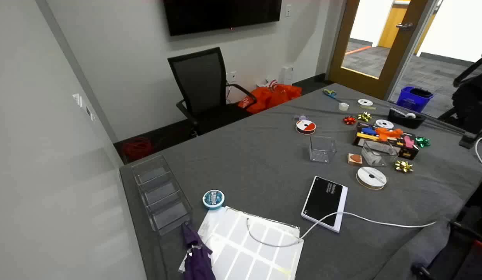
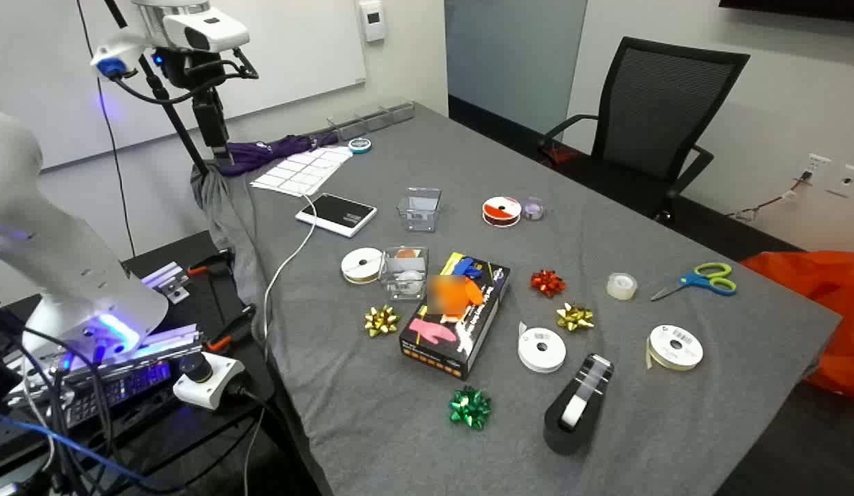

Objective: Move the ribbon to the left

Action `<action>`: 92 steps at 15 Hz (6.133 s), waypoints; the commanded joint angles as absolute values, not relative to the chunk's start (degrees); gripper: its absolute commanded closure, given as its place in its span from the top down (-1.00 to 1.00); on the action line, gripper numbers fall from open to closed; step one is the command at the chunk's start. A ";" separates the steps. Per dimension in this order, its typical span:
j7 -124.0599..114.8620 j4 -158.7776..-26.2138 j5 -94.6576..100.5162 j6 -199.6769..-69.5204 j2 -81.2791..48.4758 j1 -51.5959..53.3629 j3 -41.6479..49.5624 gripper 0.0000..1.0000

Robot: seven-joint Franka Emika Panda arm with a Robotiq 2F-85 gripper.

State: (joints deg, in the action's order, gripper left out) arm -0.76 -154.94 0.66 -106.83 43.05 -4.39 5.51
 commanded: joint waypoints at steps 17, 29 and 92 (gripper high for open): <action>0.71 -154.17 1.99 -110.57 40.01 -5.90 6.33 1.00; 7.42 -148.96 5.29 -122.95 24.06 -8.88 13.03 1.00; 44.15 -137.84 -14.25 -170.03 -28.04 -30.74 1.88 0.19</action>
State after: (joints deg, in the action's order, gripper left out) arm 44.86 -138.43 -16.44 -165.73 -25.72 -28.96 3.15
